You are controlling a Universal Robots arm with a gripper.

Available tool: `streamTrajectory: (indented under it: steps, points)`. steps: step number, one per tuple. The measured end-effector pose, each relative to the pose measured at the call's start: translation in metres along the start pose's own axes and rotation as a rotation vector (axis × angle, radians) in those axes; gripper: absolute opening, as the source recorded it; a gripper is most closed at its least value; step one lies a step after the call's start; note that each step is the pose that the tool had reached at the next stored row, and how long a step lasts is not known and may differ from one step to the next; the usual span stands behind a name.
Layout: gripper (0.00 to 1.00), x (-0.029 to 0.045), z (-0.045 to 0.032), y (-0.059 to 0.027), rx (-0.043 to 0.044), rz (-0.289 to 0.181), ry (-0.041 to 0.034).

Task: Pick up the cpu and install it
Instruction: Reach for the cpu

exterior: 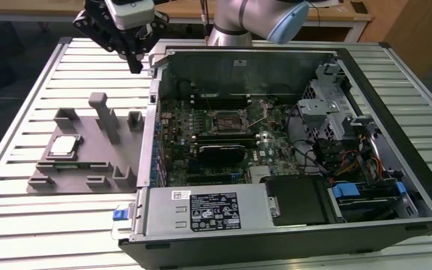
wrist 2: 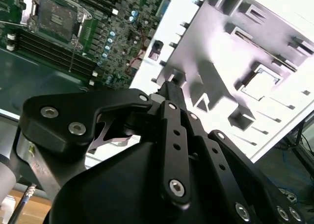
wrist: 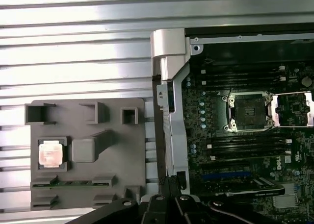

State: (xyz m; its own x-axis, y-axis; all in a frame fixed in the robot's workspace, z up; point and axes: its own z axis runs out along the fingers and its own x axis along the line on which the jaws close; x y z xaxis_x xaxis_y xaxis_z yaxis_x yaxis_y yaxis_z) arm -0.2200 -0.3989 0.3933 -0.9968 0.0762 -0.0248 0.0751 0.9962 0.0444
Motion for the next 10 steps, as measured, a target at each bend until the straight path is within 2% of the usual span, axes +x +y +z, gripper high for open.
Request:
streamTrajectory:
  steps: [10]
  points:
    - [0.11,0.0217,-0.0006,-0.0016,0.0,0.0,0.0001]
